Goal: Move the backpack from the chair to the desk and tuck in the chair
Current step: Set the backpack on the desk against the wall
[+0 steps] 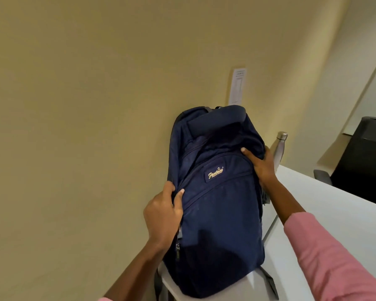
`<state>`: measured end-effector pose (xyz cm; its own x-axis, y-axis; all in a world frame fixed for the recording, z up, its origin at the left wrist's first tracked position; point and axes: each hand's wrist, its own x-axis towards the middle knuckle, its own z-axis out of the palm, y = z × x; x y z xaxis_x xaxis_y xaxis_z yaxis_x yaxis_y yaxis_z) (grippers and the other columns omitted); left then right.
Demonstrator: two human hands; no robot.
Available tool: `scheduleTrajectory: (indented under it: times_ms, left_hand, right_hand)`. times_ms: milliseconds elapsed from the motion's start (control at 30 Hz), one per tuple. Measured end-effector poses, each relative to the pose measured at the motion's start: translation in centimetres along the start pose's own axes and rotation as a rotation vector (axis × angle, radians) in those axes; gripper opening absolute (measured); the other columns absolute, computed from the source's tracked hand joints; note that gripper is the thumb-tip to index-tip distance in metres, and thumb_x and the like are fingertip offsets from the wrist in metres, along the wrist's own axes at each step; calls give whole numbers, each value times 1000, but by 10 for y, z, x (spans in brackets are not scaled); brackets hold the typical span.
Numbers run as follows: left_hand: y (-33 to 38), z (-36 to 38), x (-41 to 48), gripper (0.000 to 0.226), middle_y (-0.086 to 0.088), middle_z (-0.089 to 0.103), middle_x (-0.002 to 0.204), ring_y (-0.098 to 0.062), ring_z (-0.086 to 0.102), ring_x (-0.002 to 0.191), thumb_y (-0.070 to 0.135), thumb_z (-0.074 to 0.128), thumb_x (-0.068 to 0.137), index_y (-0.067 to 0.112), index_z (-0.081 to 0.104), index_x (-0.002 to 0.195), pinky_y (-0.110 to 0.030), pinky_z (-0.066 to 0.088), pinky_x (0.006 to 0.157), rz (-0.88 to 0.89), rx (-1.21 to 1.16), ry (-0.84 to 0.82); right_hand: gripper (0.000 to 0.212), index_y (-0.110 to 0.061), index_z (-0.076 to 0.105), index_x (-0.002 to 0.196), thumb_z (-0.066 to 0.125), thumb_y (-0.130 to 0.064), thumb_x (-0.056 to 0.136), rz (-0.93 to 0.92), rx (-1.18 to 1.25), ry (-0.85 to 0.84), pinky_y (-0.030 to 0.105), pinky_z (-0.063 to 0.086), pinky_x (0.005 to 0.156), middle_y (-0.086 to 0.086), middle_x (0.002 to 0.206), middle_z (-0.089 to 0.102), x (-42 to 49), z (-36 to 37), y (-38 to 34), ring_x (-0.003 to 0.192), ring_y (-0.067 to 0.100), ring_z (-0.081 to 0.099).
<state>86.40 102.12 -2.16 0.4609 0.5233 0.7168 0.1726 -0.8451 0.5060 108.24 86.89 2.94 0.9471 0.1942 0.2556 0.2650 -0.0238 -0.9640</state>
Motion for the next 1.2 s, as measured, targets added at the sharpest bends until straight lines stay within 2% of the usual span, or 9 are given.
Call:
scheduleTrajectory:
  times_ms: [133, 233, 300, 367, 467, 600, 767, 967, 1200]
  left_hand:
    - [1, 6, -8, 19, -9, 61, 48, -28, 56, 38, 24, 62, 80, 14, 46, 87, -24, 40, 38, -28, 19, -5]
    - [6, 12, -14, 33, -17, 71, 95, -35, 68, 78, 9, 63, 82, 4, 51, 113, -36, 53, 63, -145, -78, -48]
    - [8, 20, -21, 51, -24, 49, 133, -34, 47, 120, 16, 52, 84, -2, 38, 129, -37, 39, 100, -103, -100, -72]
    - [9, 29, -29, 69, -27, 24, 146, -31, 17, 136, 25, 40, 81, -2, 16, 140, -32, 9, 114, 17, 31, -128]
    - [4, 44, -49, 76, -25, 13, 146, -32, -3, 141, 28, 38, 82, 1, 2, 143, -41, -1, 114, 169, 226, -241]
    - [-2, 61, -82, 65, -10, 17, 149, -27, 14, 139, 31, 46, 81, 8, 30, 140, -46, 0, 113, 379, 303, -426]
    - [-10, 77, -109, 95, -9, 25, 144, -25, 24, 131, 46, 76, 61, 8, 32, 137, -45, -3, 110, 385, 316, -656]
    - [-19, 90, -130, 115, -12, 22, 146, -29, 22, 134, 67, 71, 51, 5, 28, 138, -47, -4, 111, 371, 371, -792]
    - [-28, 106, -140, 110, -13, -1, 154, -26, -9, 141, 72, 46, 67, 4, 5, 143, -46, -6, 113, 338, 375, -782]
  right_hand:
    - [62, -6, 43, 127, 72, -28, 77, -2, -39, 14, 33, 44, 93, 11, 125, 55, 4, 2, 16, 107, 22, 54]
    - [59, -5, 40, 129, 67, -26, 81, -38, -90, 25, 32, 42, 94, 12, 128, 53, 4, 4, 19, 107, 20, 51]
    - [57, -7, 37, 132, 62, -29, 85, -61, -114, 27, 35, 41, 99, 12, 132, 50, 0, 6, 21, 115, 24, 51]
    - [55, -10, 33, 135, 55, -30, 89, -95, -151, 45, 36, 38, 104, 11, 136, 47, -7, 7, 25, 122, 26, 47]
    - [53, -13, 25, 140, 47, -29, 94, -170, -228, 52, 33, 32, 107, 11, 143, 40, -34, 7, 38, 128, 22, 40]
    - [58, -17, 19, 143, 40, -36, 92, -196, -360, 55, 35, 29, 110, 7, 148, 33, -79, 10, 74, 133, 18, 34]
    - [68, -28, -1, 143, 39, -44, 90, -28, -566, 34, 47, 22, 115, 12, 157, 7, -129, 5, 132, 143, 29, 15]
    - [87, -22, 5, 142, 11, -79, 76, 154, -714, 4, 64, 25, 108, 17, 154, 16, -180, 0, 169, 141, 37, 15]
    - [70, -43, -5, 135, 47, -45, 88, 320, -603, -6, 67, 18, 109, 18, 154, -18, -188, 12, 179, 138, 49, -13]
